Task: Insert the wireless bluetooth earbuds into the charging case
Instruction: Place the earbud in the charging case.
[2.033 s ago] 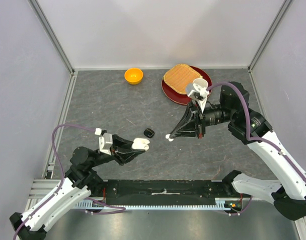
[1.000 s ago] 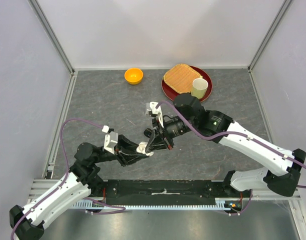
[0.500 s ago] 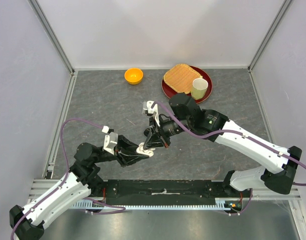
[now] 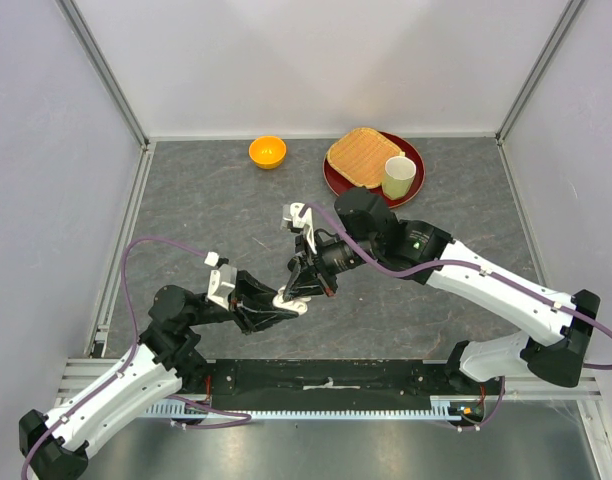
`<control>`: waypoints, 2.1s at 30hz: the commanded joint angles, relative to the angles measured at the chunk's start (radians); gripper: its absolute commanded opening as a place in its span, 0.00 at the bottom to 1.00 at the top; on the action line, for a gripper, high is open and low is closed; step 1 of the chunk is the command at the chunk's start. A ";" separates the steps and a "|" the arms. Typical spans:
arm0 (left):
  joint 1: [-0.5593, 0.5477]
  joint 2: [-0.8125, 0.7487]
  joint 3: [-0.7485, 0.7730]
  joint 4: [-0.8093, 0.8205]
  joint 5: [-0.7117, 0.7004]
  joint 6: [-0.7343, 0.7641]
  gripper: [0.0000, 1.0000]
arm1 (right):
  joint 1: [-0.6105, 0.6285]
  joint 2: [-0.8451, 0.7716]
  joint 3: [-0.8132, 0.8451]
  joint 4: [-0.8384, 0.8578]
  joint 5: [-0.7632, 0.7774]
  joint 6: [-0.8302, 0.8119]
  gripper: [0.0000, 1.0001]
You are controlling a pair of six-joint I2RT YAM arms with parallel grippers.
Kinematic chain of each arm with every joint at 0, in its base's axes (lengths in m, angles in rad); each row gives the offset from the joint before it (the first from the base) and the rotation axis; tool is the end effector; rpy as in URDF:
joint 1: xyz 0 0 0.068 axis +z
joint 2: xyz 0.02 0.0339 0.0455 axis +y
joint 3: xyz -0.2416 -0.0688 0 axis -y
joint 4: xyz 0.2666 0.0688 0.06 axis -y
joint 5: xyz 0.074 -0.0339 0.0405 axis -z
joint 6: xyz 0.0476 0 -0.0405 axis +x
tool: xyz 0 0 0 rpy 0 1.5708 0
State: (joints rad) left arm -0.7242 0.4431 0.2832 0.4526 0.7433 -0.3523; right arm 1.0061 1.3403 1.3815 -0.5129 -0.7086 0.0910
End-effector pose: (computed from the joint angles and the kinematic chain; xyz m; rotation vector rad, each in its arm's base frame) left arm 0.1127 -0.1426 0.2653 0.9287 1.1746 -1.3586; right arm 0.1487 0.2927 0.3696 -1.3947 1.7235 1.3731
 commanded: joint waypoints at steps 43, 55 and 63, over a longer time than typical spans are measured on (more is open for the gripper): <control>-0.001 -0.115 0.002 0.008 -0.104 -0.025 0.02 | 0.035 -0.204 -0.110 0.192 0.305 0.079 0.63; -0.001 -0.126 0.002 -0.009 -0.128 -0.024 0.02 | 0.022 -0.283 -0.209 0.240 0.952 0.347 0.87; -0.001 -0.127 0.004 -0.009 -0.137 -0.020 0.02 | -0.009 -0.210 -0.257 0.252 0.847 0.523 0.88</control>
State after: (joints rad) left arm -0.7242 0.3199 0.2699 0.4210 0.6270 -0.3538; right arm 0.9977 1.0954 1.1408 -0.3092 0.1925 0.5064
